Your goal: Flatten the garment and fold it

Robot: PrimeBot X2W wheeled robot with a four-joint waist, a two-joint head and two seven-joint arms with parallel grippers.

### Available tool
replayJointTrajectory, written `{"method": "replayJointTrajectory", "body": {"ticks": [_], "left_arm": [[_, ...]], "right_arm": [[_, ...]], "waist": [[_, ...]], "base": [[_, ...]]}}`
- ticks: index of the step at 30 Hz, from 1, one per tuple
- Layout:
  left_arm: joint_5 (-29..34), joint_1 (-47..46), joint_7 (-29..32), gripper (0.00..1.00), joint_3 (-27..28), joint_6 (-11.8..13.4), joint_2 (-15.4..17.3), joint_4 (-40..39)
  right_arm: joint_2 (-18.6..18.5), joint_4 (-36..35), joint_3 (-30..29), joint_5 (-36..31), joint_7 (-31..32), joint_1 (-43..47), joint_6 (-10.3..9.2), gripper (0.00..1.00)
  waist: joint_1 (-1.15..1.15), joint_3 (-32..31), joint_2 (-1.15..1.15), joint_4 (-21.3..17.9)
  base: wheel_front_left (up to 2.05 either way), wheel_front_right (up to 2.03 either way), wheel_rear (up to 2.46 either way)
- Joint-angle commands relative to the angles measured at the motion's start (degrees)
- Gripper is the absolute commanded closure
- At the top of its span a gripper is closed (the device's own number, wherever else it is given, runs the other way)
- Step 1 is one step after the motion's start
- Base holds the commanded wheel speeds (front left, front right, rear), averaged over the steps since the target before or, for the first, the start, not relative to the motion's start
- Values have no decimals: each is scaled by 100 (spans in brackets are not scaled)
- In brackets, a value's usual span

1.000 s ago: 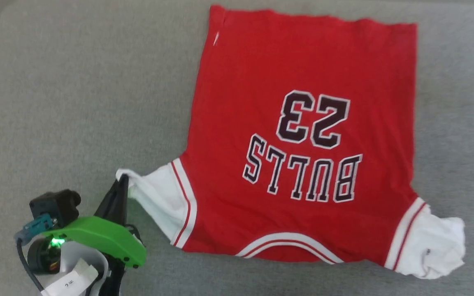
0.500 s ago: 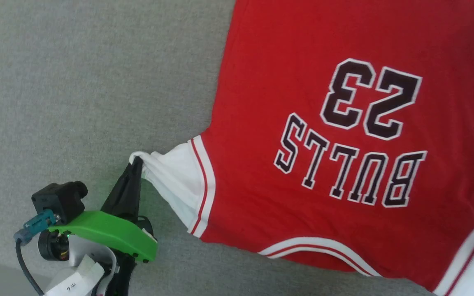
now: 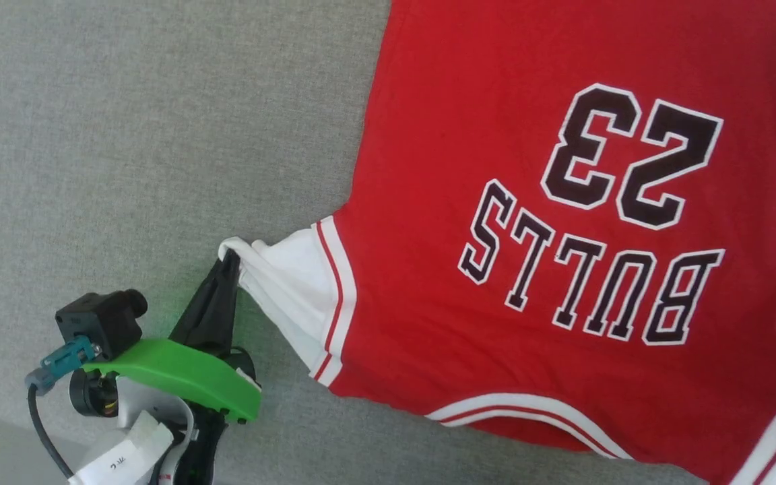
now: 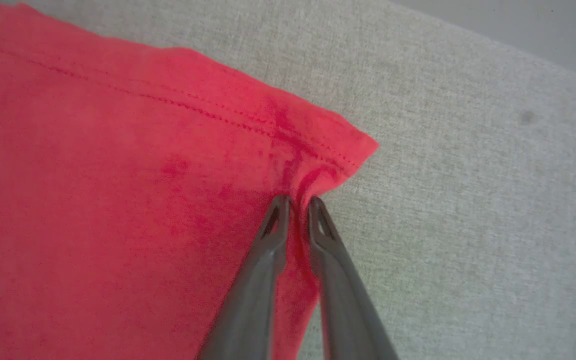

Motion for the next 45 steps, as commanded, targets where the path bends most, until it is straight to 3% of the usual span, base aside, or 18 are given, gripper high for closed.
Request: {"method": "replayJointTrajectory", "body": {"ticks": [1, 7, 10, 16, 19, 24, 27, 34, 36, 40, 45], "left_arm": [[14, -84, 9, 100, -14, -17, 35, 75], [37, -34, 21, 100, -7, 20, 89, 210], [34, 24, 53, 100, -26, 45, 100, 289], [32, 277, 120, 100, -41, 175, 128, 476], [22, 439, 167, 100, -47, 266, 135, 538], [-5, 665, 198, 100, -31, 389, 138, 571], [-15, 720, 231, 100, -52, 421, 137, 593], [-46, 776, 256, 100, -109, 435, 104, 682], [-66, 798, 245, 100, -113, 439, 84, 708], [-71, 827, 246, 100, -118, 459, 88, 730], [-32, 847, 300, 100, -109, 543, 145, 659]], "right_arm": [[19, 26, -21, 25, -138, 182, -8, 100], [-89, -132, 40, 496, -823, 339, -8, 100], [-374, -318, 172, 735, -1002, 673, -8, 100], [-741, -1124, 46, 1362, -1000, 2090, -8, 100], [-699, -1616, -180, 1631, -962, 3086, -8, 100], [-331, -2213, -351, 1897, -985, 4728, -8, 100], [101, -2318, -423, 2073, -1106, 5639, -8, 100], [788, -2214, -280, 2337, -1341, 6765, -8, 100], [895, -2238, -357, 2403, -1543, 6824, -8, 0], [996, -2551, -784, 2649, -2080, 6629, -8, 0], [761, -3036, -1209, 2453, -3181, 5837, -8, 0]], "waist": [[-1, -169, 0, -106], [-1, -809, 0, -417], [-1, -1197, 0, -599], [-1, -1977, 0, -1063], [-1, -2298, 0, -1280], [-1, -2622, 0, -1572], [-1, -2746, 0, -1647], [-1, -2857, 0, -1661], [-1, -2883, 0, -1644], [-1, -2940, 0, -1597], [-1, -2917, 0, -1565]], "base": [[0, 0, 0], [0, 0, 0], [0, 0, 0], [0, 0, 0], [0, 0, 0], [0, 0, 0], [0, 0, 0], [0, 0, 0], [0, 0, 0], [0, 0, 0], [0, 0, 0]]}}
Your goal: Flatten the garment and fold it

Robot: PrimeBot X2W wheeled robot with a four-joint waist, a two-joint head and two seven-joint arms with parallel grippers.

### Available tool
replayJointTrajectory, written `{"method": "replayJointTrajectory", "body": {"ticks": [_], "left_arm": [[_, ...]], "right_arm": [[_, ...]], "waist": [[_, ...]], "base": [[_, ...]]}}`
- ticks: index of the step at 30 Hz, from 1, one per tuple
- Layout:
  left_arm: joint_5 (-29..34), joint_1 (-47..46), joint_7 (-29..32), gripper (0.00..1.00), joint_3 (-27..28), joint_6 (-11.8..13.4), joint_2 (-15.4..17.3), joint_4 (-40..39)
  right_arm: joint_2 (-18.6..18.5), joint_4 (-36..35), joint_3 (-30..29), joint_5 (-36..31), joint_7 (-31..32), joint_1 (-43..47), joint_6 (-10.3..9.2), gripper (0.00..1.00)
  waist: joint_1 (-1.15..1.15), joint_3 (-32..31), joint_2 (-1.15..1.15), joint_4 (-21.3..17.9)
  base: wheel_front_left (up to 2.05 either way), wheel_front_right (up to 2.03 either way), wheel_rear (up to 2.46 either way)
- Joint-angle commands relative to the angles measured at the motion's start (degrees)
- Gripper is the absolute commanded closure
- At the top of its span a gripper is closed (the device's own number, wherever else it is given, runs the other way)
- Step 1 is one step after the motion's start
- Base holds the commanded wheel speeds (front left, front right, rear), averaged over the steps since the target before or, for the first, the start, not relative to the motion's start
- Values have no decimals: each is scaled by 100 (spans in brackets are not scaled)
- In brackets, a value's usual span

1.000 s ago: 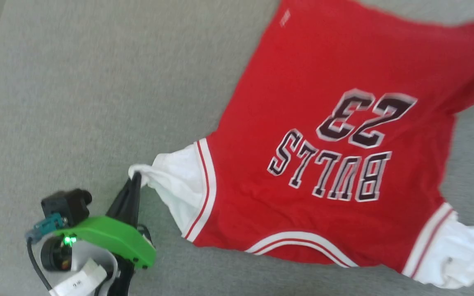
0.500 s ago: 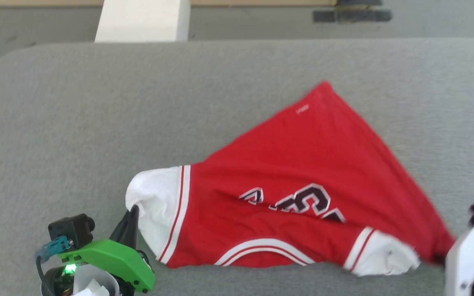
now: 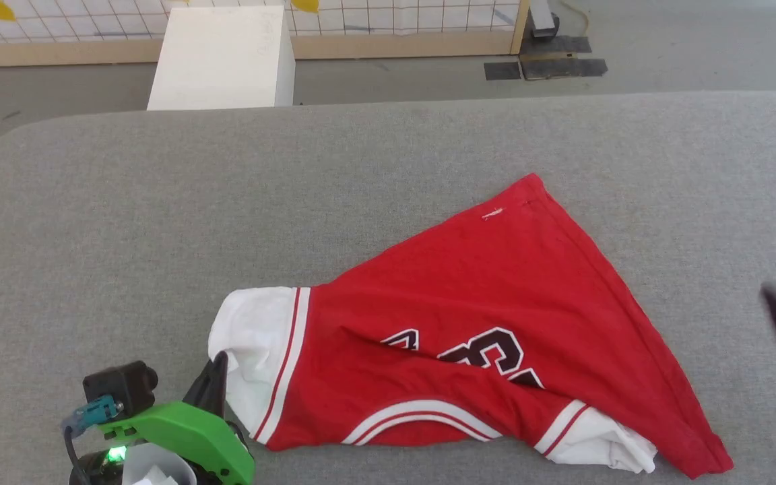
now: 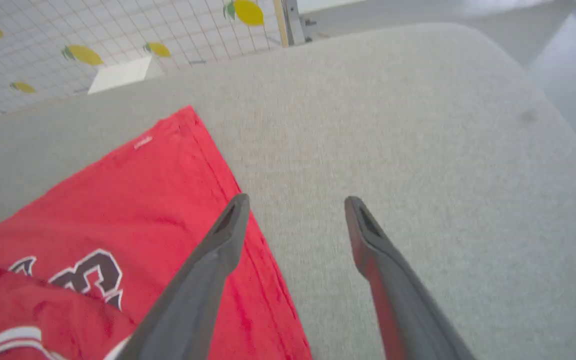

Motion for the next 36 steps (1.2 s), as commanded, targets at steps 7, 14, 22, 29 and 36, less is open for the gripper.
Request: {"method": "replayJointTrajectory", "body": {"ticks": [7, 14, 22, 29, 36], "left_arm": [[23, -126, 70, 100, -5, -7, 67, -162], [-27, -440, 28, 100, -76, -187, -7, -114], [-88, -797, -68, 100, -185, -433, -132, 105], [-139, -993, -173, 100, -260, -596, -244, 314], [-171, -1097, -249, 100, -296, -684, -303, 509]], "right_arm": [[-81, 418, 514, -580, -542, -1625, -8, 0], [-132, 1596, 1502, -1380, 1, -3207, -8, 0], [-469, 2921, 2440, -1876, 1349, -4411, -8, 0], [-702, 3472, 2989, -1907, 2053, -4774, -8, 0], [-771, 3732, 3264, -1617, 2050, -4602, -8, 0]], "waist": [[0, 470, 0, 171], [0, 1085, 0, 505], [0, 1670, 0, 949], [0, 2021, 0, 1176], [0, 2083, 0, 1215]], "base": [[0, 0, 0], [0, 0, 0], [0, 0, 0], [0, 0, 0], [0, 0, 0]]}}
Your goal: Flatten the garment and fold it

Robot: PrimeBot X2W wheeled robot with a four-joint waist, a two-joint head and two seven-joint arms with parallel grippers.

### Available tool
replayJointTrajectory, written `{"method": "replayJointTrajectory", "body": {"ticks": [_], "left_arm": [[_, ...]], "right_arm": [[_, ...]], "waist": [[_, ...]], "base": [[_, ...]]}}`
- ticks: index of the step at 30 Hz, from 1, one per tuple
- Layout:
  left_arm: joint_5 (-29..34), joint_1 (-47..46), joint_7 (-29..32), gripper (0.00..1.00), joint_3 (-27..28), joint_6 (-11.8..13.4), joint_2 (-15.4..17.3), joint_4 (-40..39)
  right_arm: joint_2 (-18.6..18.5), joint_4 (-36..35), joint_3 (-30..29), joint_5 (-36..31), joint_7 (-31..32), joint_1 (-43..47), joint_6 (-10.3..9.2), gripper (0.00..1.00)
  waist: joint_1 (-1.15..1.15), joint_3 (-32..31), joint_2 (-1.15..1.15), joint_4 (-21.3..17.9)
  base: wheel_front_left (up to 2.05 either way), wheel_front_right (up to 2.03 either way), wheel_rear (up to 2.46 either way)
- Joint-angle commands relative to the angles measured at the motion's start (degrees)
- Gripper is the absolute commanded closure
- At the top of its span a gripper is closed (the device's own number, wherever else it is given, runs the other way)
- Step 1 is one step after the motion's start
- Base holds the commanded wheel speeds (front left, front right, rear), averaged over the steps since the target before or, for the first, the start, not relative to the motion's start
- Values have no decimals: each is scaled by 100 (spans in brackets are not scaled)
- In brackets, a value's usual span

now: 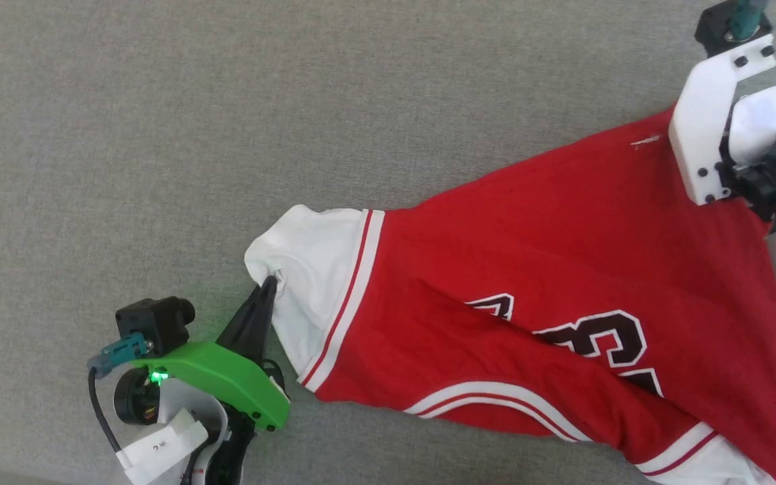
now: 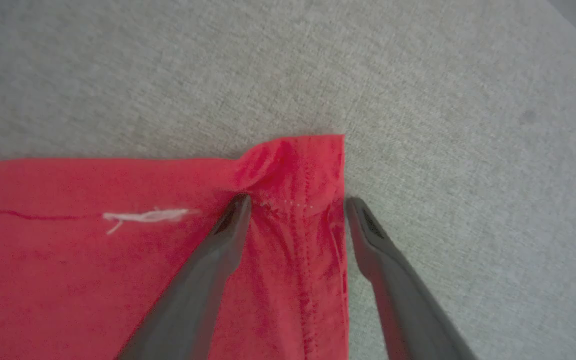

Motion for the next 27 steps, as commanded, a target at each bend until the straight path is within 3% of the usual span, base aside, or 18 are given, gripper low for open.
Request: {"method": "replayJointTrajectory", "body": {"ticks": [1, 2, 3, 10, 15, 22, 27], "left_arm": [[-64, -36, 11, 100, -10, -12, -9, 126], [-67, -35, 7, 100, -8, -12, -7, 147], [-67, -32, 2, 100, -3, -9, 1, 174], [-37, 73, -5, 100, 18, 48, 91, 247], [1, 262, 28, 100, 20, 172, 160, 200], [1, 661, 93, 100, 47, 427, 218, -21], [-29, 930, 126, 100, 91, 586, 249, -186]], "right_arm": [[72, 224, 72, 129, -11, 188, -5, 0], [91, 246, 27, 190, -43, 215, -5, 71], [104, 264, -18, 241, -100, 248, -5, 100], [169, -109, -480, 665, -729, 480, -5, 100], [271, -1110, -1106, 1298, -1126, 1327, -5, 100], [637, -2846, -2009, 2174, -653, 3419, -5, 100], [993, -3593, -2321, 2467, -144, 4560, -5, 100]], "waist": [[0, 20, 0, 34], [0, -2, 0, 20], [0, -49, 0, -4], [0, -645, 0, -272], [0, -1301, 0, -577], [0, -2051, 0, -989], [0, -2357, 0, -1222]], "base": [[0, 0, 0], [0, 0, 0], [0, 0, 0], [0, 0, 0], [0, 0, 0], [0, 0, 0], [0, 0, 0]]}}
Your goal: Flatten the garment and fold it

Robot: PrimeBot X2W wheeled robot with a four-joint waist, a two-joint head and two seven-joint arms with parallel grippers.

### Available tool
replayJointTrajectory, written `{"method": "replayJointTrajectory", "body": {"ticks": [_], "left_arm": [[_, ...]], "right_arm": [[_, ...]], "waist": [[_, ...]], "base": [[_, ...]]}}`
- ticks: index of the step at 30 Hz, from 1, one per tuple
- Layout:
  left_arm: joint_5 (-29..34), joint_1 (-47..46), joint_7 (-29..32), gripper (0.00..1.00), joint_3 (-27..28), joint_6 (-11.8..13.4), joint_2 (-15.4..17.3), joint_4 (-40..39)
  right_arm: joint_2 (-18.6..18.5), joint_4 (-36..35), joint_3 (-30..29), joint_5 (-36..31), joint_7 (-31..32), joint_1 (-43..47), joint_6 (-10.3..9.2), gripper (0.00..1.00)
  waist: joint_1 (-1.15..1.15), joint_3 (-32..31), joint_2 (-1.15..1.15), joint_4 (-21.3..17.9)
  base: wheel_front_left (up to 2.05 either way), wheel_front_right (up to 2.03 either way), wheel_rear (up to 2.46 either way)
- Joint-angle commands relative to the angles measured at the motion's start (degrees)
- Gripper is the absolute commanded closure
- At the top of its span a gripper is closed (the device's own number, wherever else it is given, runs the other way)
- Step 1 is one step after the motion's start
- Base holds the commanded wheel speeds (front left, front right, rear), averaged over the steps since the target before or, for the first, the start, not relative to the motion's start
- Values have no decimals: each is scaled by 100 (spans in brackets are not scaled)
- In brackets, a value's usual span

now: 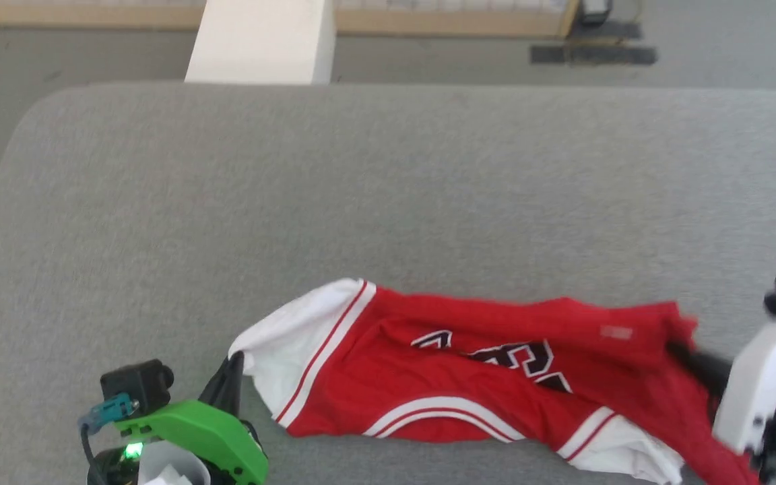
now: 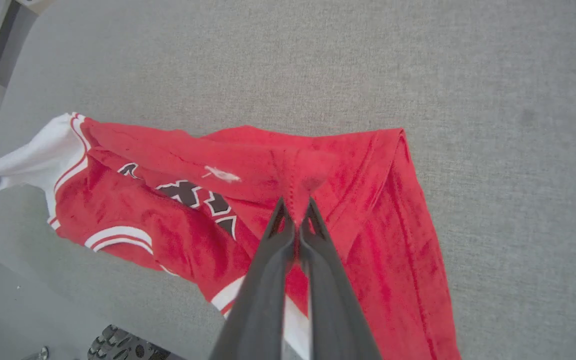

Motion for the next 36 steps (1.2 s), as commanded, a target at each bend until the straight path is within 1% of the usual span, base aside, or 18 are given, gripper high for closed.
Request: {"method": "replayJointTrajectory", "body": {"ticks": [1, 4, 6, 8, 10, 12, 15, 18, 21, 23, 27, 32, 33, 34, 36], "left_arm": [[-46, 99, 9, 100, 36, 54, 36, -58], [-157, 179, -24, 100, 110, 57, 5, -192], [-399, 135, -42, 100, 205, -81, -71, -371], [-460, -30, 3, 100, 292, -190, 31, -492], [-563, -327, 106, 100, 432, -270, 134, -631], [-591, -770, 274, 100, 546, -357, 311, -728], [-615, -1699, 543, 100, 704, -492, 547, -759], [-623, -2683, 751, 100, 776, -628, 668, -646], [-510, -3663, 907, 100, 748, -750, 760, -422], [-459, -4212, 982, 100, 713, -811, 763, -248], [-306, -5117, 1085, 100, 680, -864, 807, 198], [-94, -6023, 1089, 100, 731, -848, 911, 964], [6, -6211, 1083, 100, 715, -859, 980, 1145], [-14, -6354, 1063, 100, 759, -845, 960, 1291], [108, -6694, 1020, 100, 763, -830, 1022, 1659]], "right_arm": [[115, -140, -45, 127, 170, 252, -8, 100], [205, -332, -121, 294, 364, 522, -8, 100], [243, -431, -192, 447, 372, 512, -8, 100], [233, -478, -242, 579, 413, 371, -8, 100], [145, -495, -291, 674, 505, 112, -8, 100], [-13, -477, -324, 728, 647, -262, -8, 100], [-299, -364, -380, 812, 853, -1028, -8, 100], [-472, -190, -451, 879, 1015, -1780, -8, 100], [-603, 82, -485, 928, 1155, -2508, -8, 100], [-657, 241, -502, 926, 1215, -2913, -8, 100], [-713, 531, -449, 844, 1212, -3607, -8, 100], [-619, 951, -324, 596, 1121, -4331, -8, 100], [-593, 1050, -293, 517, 1090, -4507, -8, 100], [-558, 1135, -274, 455, 1058, -4654, -8, 100], [-429, 1334, -249, 208, 916, -5028, -8, 100]], "waist": [[0, -571, 0, -519], [0, -694, 0, -590], [0, -734, 0, -596], [0, -755, 0, -599], [0, -771, 0, -586], [0, -777, 0, -576], [0, -791, 0, -552], [0, -793, 0, -524], [0, -785, 0, -499], [0, -777, 0, -500], [0, -721, 0, -525], [0, -434, 0, -586], [0, -316, 0, -603], [0, -215, 0, -619], [0, 45, 0, -658]], "base": [[0, 0, 0], [0, 0, 0], [0, 0, 0], [0, 0, 0], [0, 0, 0], [0, 0, 0], [0, 0, 0], [0, 0, 0], [0, 0, 0], [0, 0, 0], [0, 0, 0], [0, 0, 0], [0, 0, 0], [0, 0, 0], [0, 0, 0]]}}
